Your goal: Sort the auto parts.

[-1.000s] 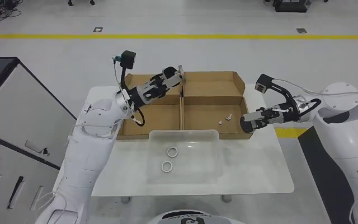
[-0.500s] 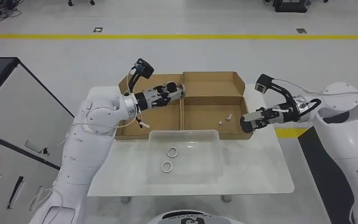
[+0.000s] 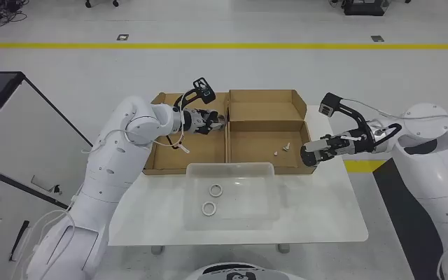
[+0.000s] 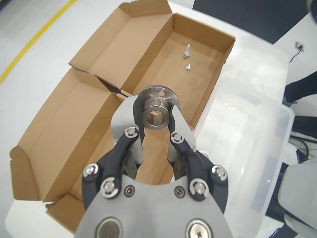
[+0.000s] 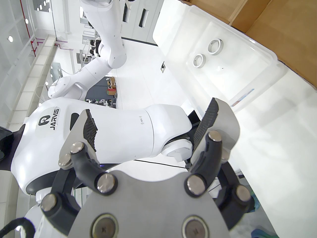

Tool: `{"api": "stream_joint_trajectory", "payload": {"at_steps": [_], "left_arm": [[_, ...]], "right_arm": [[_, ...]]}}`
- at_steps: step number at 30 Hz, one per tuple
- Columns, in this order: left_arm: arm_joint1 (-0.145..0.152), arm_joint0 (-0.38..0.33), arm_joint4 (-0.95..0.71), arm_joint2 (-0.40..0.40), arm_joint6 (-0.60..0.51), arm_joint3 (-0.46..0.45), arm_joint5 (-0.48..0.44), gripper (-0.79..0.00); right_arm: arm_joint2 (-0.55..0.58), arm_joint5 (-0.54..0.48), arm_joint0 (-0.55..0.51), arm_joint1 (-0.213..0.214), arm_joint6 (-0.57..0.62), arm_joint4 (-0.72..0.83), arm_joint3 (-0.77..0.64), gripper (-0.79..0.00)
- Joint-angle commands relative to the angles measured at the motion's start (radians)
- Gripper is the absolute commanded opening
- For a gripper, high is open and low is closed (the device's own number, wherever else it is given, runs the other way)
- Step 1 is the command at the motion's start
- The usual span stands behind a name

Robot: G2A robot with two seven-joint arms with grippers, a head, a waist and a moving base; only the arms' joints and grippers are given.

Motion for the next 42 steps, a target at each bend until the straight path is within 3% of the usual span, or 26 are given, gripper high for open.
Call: {"api": "stream_joint_trajectory", "payload": {"at_steps": [1, 9, 19, 28, 42], "left_arm": [[-0.002, -0.017, 0.023, 0.026, -0.011, 0.026, -0.01, -0.785], [-0.021, -0.115, 0.121, 0.139, -0.021, 0.151, -0.03, -0.785], [-0.071, -0.245, 0.206, 0.305, -0.015, 0.369, -0.08, -0.785], [-0.123, -0.284, 0.229, 0.423, 0.027, 0.51, -0.09, -0.785], [-0.181, -0.326, 0.265, 0.511, 0.09, 0.684, -0.105, -0.785]], "right_arm": [[0.0, 0.0, 0.0, 0.0, 0.0, 0.0, 0.0, 0.0], [0.0, 0.0, 0.0, 0.0, 0.0, 0.0, 0.0, 0.0], [0.0, 0.0, 0.0, 0.0, 0.0, 0.0, 0.0, 0.0], [0.0, 0.0, 0.0, 0.0, 0.0, 0.0, 0.0, 0.0], [0.0, 0.0, 0.0, 0.0, 0.0, 0.0, 0.0, 0.0]]}}
